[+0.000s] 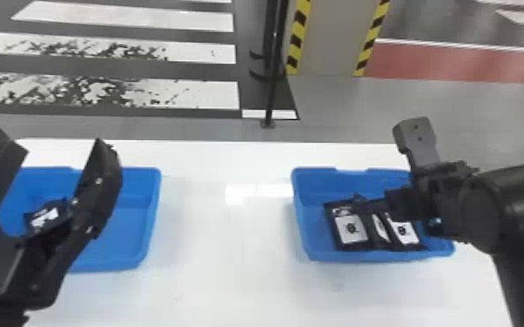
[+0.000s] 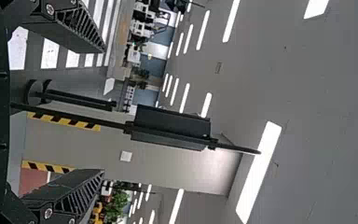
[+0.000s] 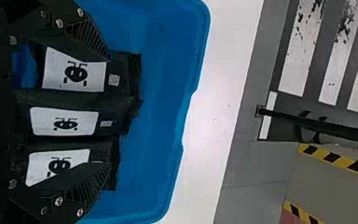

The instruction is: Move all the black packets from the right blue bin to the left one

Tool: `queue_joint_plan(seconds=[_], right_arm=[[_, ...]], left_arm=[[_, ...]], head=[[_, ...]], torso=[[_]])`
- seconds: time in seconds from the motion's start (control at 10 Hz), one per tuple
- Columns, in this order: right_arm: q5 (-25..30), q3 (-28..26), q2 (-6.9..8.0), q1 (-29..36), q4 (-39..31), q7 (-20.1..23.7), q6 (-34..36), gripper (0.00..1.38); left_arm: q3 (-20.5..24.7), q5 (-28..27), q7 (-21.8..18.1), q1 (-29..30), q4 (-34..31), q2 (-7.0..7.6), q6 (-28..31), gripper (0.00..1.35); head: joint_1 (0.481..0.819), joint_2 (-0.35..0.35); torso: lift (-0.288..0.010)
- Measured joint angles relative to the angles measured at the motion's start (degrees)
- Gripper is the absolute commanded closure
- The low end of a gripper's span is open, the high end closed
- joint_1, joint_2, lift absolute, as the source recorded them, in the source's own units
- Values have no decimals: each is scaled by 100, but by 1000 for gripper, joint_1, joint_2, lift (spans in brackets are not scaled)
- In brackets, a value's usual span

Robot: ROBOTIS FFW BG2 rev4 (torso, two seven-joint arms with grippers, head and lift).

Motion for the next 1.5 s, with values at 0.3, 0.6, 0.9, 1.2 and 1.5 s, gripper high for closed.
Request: queue_joint_plan(seconds=[0.3, 0.6, 0.9, 1.2, 1.5], right_arm=[[-54, -707, 111, 674, -420, -18, 0, 246], [-264, -794, 99, 597, -33, -8, 0, 246], [-553, -802, 95, 602, 317, 64, 0, 249], [-802, -839, 106, 613, 543, 111, 0, 286], [-1170, -933, 109, 652, 702, 149, -90, 302]], left_arm=[[-10, -38, 0, -15, 20, -2, 1, 125], [-22, -86, 0, -44, 38, -1, -14, 125], [-21, -130, 0, -48, 49, 1, -75, 130], [-23, -163, 0, -49, 70, 5, -139, 128], [-43, -212, 0, -60, 77, 16, -158, 130]], head=[[695, -210], [695, -217], [695, -204], [695, -194], [695, -181]], torso=[[-140], [-140], [-140], [-140], [-140]])
